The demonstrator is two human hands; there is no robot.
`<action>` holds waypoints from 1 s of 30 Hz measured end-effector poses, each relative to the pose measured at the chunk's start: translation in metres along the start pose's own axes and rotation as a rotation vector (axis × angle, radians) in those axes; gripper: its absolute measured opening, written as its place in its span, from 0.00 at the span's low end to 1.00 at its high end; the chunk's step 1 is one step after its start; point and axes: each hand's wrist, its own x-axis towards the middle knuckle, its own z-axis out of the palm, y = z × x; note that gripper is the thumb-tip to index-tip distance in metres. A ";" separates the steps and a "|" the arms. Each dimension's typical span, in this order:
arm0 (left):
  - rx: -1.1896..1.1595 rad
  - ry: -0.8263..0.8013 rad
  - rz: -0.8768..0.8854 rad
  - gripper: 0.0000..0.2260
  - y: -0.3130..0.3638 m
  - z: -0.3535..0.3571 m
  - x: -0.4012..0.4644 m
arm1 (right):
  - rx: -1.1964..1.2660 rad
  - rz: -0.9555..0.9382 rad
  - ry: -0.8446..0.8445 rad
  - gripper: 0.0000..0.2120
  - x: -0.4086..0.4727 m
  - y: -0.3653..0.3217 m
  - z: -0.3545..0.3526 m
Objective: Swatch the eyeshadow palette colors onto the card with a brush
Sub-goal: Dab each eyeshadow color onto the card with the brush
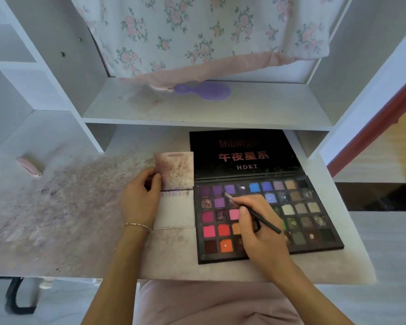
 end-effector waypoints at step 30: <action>-0.025 0.046 0.006 0.06 0.002 -0.002 -0.001 | 0.057 0.253 -0.105 0.12 0.050 0.000 0.031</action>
